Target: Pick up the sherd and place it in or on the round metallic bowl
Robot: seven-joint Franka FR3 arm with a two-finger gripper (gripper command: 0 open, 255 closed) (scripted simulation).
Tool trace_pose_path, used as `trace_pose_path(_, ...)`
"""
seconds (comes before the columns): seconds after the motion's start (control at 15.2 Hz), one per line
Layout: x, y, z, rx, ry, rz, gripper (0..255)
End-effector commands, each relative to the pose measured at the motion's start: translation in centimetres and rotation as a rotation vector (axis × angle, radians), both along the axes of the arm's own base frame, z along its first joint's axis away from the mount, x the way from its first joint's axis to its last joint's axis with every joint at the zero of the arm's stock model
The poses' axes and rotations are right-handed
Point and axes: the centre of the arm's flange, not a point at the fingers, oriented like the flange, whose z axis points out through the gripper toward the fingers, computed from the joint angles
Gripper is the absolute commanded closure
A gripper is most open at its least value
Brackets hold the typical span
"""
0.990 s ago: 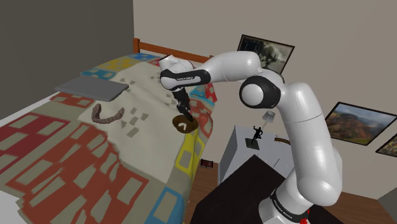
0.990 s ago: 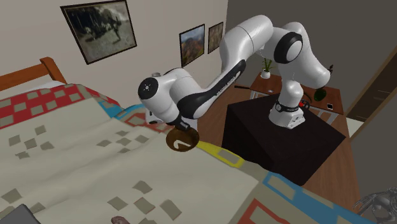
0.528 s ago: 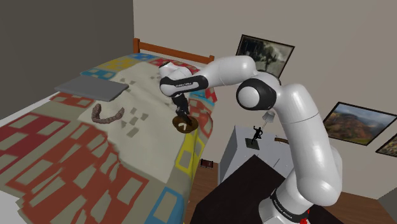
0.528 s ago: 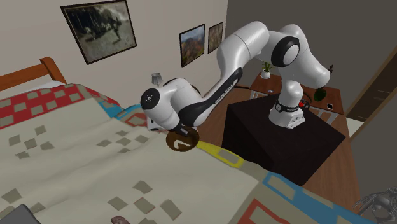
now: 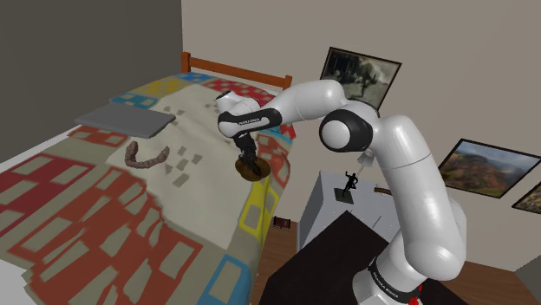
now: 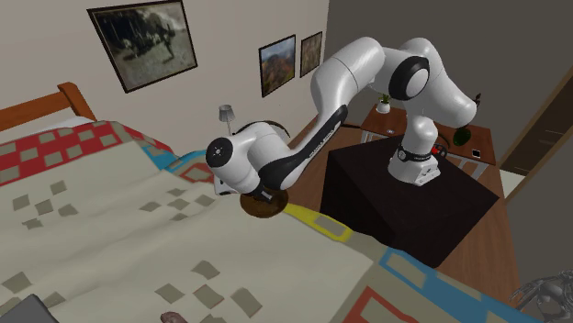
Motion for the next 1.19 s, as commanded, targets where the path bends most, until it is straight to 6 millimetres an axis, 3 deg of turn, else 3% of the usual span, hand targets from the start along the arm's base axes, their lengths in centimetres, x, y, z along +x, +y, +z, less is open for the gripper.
trace_pose_path(0.0,0.0,0.0,0.0,0.000,0.000,0.000,255)
trace_pose_path(0.2,0.0,0.0,0.0,0.000,0.000,0.000,255)
trace_pose_path(0.26,0.0,0.0,0.0,0.000,0.000,0.000,0)
trace_pose_path(0.59,0.0,0.0,0.0,0.000,0.000,0.000,0)
trace_pose_path(0.86,1.5,1.7,4.4,0.000,0.000,0.000,0)
trace_pose_path(1.12,1.5,1.7,4.4,0.000,0.000,0.000,0)
